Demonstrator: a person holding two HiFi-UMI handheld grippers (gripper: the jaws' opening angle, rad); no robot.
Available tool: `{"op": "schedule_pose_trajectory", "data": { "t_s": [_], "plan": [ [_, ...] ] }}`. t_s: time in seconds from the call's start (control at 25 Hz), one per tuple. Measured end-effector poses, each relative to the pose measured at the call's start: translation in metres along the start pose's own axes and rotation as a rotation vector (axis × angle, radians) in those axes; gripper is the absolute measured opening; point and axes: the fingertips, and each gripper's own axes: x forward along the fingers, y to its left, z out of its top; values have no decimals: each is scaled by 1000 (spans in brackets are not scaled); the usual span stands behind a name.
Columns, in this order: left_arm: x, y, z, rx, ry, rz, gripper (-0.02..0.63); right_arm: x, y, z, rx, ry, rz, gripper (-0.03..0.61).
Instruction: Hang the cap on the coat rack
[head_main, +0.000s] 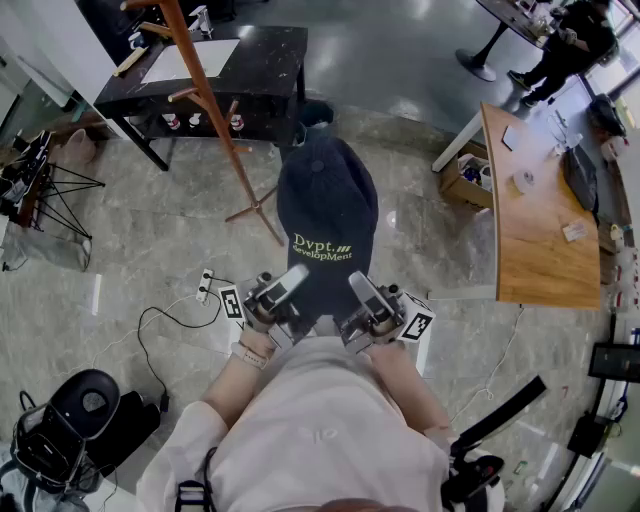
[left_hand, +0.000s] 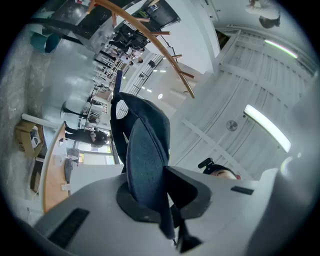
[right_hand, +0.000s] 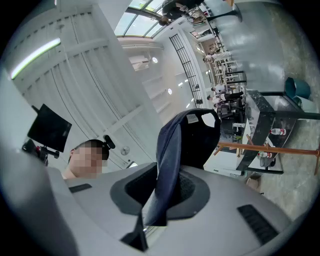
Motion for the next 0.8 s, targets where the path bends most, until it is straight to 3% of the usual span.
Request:
{"op": "schedule_pose_trajectory", "data": {
  "t_s": [0.2, 0.4, 0.8],
  "plan": [
    [0, 5, 11, 25, -7, -2, 34, 11, -6, 5, 17, 10, 26, 61],
    [7, 27, 37, 51, -15, 9, 34, 13, -39, 28, 25, 24, 31, 61],
    [71, 116, 109, 83, -28, 43, 34, 33, -109, 138, 74, 25, 52, 61]
  ]
}}
